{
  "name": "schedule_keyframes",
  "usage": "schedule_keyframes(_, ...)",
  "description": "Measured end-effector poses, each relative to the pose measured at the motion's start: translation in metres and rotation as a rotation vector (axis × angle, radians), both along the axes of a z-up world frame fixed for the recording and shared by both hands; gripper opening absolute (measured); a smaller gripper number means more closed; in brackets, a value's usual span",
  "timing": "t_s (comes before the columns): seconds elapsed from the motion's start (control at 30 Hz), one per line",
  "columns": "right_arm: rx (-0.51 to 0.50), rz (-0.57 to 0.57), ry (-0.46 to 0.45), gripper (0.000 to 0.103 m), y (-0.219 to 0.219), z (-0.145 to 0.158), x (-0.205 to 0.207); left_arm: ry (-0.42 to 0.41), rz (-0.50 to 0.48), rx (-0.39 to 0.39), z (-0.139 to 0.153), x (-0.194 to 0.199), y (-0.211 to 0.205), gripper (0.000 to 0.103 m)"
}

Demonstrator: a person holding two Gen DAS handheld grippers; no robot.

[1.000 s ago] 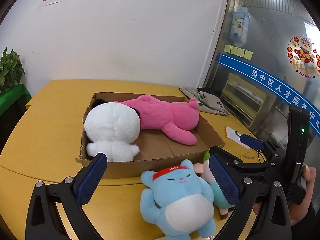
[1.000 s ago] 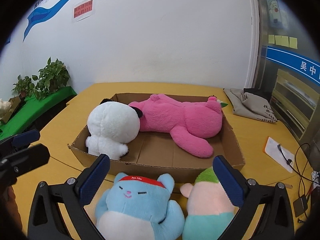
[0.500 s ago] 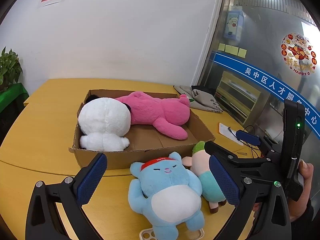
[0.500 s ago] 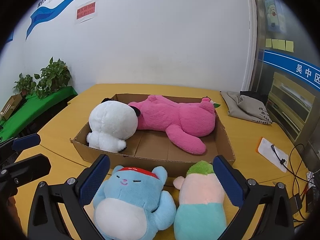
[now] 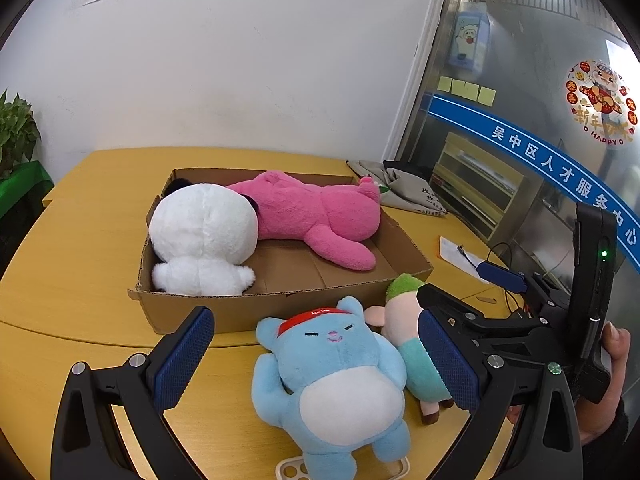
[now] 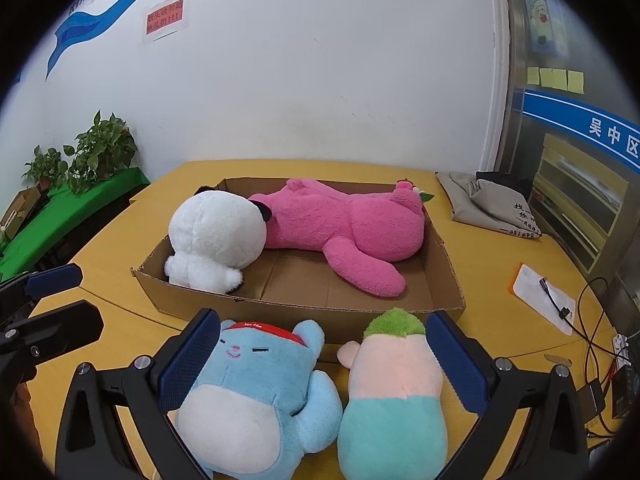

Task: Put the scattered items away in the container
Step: 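Move both grippers toward the blue cat plush with red headband, then close both grippers on the blue cat plush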

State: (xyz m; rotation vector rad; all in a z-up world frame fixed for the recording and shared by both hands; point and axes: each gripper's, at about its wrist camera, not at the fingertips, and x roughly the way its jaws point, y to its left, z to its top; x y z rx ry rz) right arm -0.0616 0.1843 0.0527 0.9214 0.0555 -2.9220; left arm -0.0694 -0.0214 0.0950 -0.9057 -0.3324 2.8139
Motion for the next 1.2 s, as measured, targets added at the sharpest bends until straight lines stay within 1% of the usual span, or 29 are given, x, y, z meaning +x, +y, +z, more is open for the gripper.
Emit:
schedule_keyframes(0.33,-0.009,-0.001,-0.022,0.103,0.006,-0.011,-0.005,-0.036,-0.017,0.018,-0.014,-0.007,-0.004,0.103)
schedule_keyframes(0.4,-0.019,0.001,-0.026,0.103,0.009,-0.014,-0.005,-0.058,-0.025,0.038,-0.020,-0.010,-0.007,0.103)
schedule_keyframes(0.47,-0.028,0.006,-0.035,0.103,0.012,-0.018,-0.004,-0.096,-0.053,0.092,-0.029,-0.013,-0.011,0.103)
schedule_keyframes(0.5,-0.041,0.019,-0.040,0.103,0.014,-0.020,-0.003,-0.105,-0.064,0.106,-0.032,-0.014,-0.011,0.103)
schedule_keyframes(0.6,-0.081,0.098,-0.070,0.103,0.015,-0.028,0.004,-0.141,-0.108,0.165,-0.043,-0.018,-0.013,0.103)
schedule_keyframes(0.7,-0.059,0.201,-0.083,0.103,0.006,-0.039,0.018,-0.186,-0.178,0.242,-0.054,-0.024,-0.013,0.103)
schedule_keyframes(0.77,-0.038,0.289,-0.085,0.103,-0.003,-0.049,0.029,-0.206,-0.216,0.258,-0.061,-0.028,-0.009,0.103)
schedule_keyframes(0.87,-0.015,0.387,-0.102,0.103,-0.016,-0.064,0.039,-0.257,-0.279,0.280,-0.075,-0.039,-0.001,0.103)
schedule_keyframes(0.97,0.034,0.484,-0.118,0.103,-0.032,-0.079,0.044,-0.297,-0.343,0.277,-0.092,-0.051,0.008,0.103)
schedule_keyframes(1.07,0.079,0.537,-0.133,0.103,-0.046,-0.094,0.045,-0.357,-0.370,0.274,-0.110,-0.061,0.014,0.103)
schedule_keyframes(1.2,0.095,0.584,-0.129,0.103,-0.058,-0.106,0.039,-0.419,-0.388,0.220,-0.133,-0.065,0.025,0.102)
